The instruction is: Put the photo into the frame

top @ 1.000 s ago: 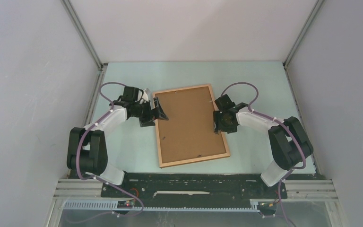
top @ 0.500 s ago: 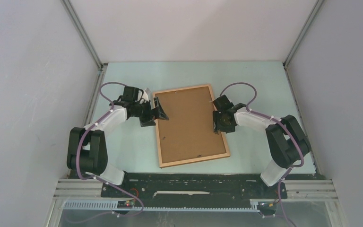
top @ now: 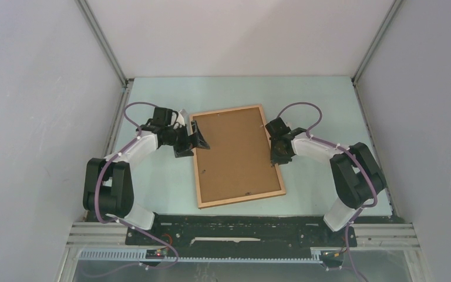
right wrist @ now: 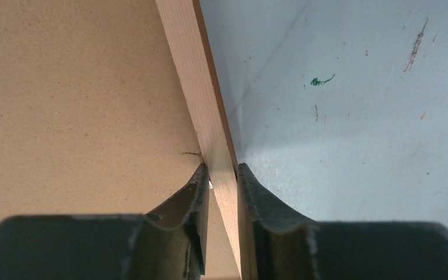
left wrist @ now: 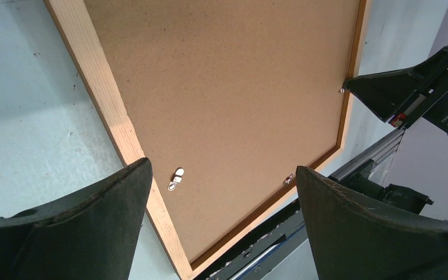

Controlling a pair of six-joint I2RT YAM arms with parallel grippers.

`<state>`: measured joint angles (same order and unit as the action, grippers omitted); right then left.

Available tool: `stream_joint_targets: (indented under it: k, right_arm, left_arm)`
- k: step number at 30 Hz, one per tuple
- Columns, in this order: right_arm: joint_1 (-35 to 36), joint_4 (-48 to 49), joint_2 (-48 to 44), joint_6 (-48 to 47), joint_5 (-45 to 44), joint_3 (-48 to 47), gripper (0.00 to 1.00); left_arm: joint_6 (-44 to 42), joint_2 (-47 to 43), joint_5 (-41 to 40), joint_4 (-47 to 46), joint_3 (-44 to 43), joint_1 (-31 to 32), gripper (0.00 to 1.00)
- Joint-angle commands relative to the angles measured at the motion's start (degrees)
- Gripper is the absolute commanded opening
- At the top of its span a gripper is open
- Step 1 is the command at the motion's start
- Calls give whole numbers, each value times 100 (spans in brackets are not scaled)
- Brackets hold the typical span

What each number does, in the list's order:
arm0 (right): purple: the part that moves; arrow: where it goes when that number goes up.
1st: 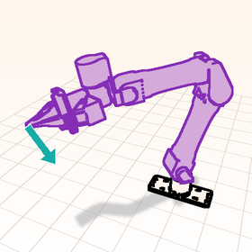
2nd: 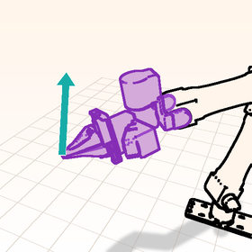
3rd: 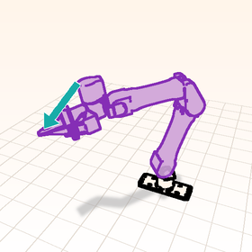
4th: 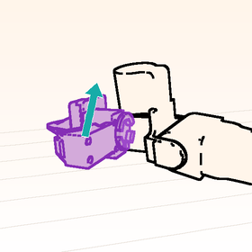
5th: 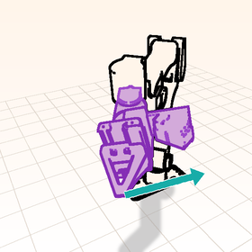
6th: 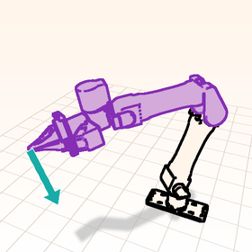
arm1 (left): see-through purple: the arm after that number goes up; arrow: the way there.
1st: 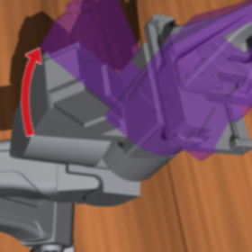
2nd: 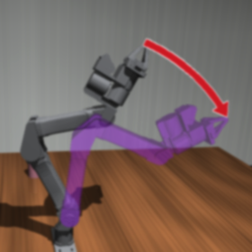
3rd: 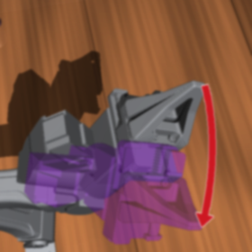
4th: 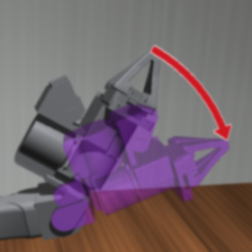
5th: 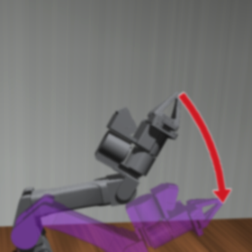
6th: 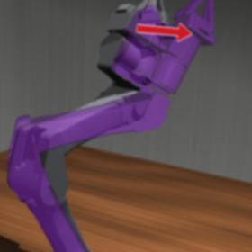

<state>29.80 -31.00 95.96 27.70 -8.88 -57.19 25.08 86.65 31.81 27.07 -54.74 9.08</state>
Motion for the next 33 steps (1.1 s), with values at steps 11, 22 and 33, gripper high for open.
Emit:
stream_joint_targets:
  k: [11, 22, 33]
  right_arm:
    - [65, 90, -52, 462, 82, -33, 15]
    - [-389, 626, 370, 143, 829, -396, 64]
    - [-231, 781, 1528, -77, 1373, -1817, 62]
  left_arm:
    - [-25, -160, -5, -139, 161, -56, 100]
    - [949, -1317, -877, -694, 1477, -20, 100]
    - [1496, -1568, -839, -1196, 2237, 1068, 100]
